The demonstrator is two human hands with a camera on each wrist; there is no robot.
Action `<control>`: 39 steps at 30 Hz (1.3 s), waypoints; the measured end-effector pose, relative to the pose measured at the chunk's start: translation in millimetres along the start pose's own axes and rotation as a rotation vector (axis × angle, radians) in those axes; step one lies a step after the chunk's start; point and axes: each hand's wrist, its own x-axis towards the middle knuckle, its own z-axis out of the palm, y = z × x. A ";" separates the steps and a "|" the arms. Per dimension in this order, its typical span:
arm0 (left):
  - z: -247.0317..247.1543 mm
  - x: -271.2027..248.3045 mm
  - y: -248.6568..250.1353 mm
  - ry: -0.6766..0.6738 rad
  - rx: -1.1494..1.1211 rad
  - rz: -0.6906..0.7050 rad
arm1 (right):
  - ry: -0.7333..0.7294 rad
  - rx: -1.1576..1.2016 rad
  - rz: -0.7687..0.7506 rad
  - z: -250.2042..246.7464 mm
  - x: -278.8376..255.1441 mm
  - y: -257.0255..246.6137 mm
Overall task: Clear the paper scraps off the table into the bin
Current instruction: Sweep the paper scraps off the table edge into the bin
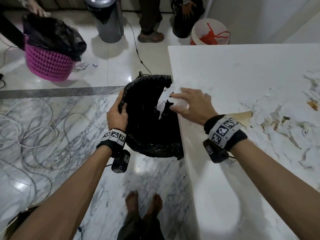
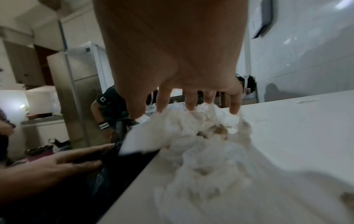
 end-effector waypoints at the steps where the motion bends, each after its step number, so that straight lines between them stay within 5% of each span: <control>1: -0.3 0.3 -0.4 0.005 -0.009 0.001 | 0.086 0.020 0.002 -7.2 2.6 -2.3; 4: -1.0 -1.3 -1.5 0.012 -0.033 -0.002 | 0.196 0.085 0.135 -13.6 15.1 0.1; 7: -0.2 -1.7 -2.3 0.016 -0.041 -0.002 | 0.015 0.098 0.280 10.2 20.1 -6.8; 11: -0.6 -1.0 -0.5 0.017 -0.047 -0.025 | -0.050 -0.079 0.061 36.2 7.8 -36.3; 15: -1.6 -1.4 -0.8 0.001 -0.047 -0.045 | 0.076 0.285 -0.017 9.1 -1.4 -30.3; 18: -3.7 -4.0 -1.9 -0.006 -0.038 -0.045 | 0.234 0.186 0.207 -13.5 -17.2 14.9; 22: -3.5 -8.7 -5.4 -0.012 -0.043 -0.032 | 0.081 0.078 0.797 -18.3 -63.5 61.9; 25: -2.6 -8.0 -8.8 -0.001 -0.031 -0.036 | -0.007 0.239 0.953 0.0 -74.2 60.4; 33: -3.4 -9.2 -9.2 0.019 -0.036 -0.035 | -0.027 0.075 0.370 29.8 -10.9 -10.9; 39: -3.2 -8.1 -11.2 0.022 -0.033 -0.029 | -0.097 0.054 0.001 29.4 -11.2 -52.6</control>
